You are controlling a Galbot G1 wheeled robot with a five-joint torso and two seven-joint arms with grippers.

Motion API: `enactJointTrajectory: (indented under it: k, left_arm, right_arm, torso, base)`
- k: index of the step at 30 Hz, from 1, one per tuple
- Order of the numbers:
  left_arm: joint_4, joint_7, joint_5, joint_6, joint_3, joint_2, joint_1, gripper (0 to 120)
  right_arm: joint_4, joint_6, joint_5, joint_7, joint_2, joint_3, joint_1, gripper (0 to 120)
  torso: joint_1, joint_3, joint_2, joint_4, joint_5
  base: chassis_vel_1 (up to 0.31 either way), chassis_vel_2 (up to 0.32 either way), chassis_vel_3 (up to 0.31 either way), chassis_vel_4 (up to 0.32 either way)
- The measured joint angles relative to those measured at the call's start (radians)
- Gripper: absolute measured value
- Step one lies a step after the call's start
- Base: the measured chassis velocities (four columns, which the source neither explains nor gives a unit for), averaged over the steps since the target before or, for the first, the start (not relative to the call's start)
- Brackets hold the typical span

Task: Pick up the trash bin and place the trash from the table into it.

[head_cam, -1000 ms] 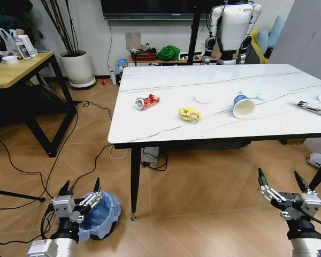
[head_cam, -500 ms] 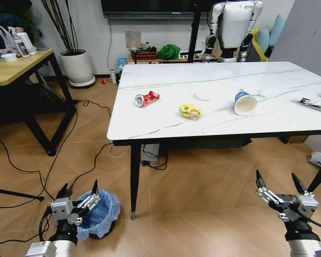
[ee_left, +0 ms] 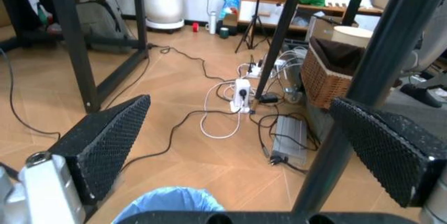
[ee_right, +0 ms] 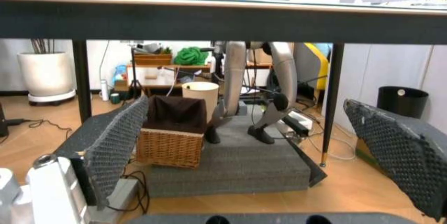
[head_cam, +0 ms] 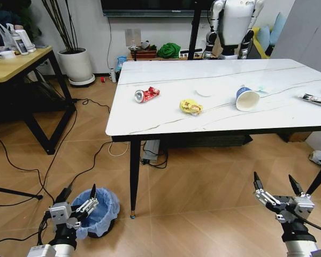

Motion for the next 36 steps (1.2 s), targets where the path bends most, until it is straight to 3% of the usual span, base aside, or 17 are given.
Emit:
enactJointTrajectory:
  k: [36]
  left_arm:
    - [0.036, -0.018, -0.005, -0.011, 0.009, -0.027, 0.002, 100]
  right_arm:
    - [-0.042, 0.001, 0.014, -0.002, -0.026, -0.009, 0.029, 100]
  torso:
    - [-0.051, -0.083, -0.134, 0.0000, 0.0000]
  base:
    - [0.000, 0.000, 0.000, 0.000]
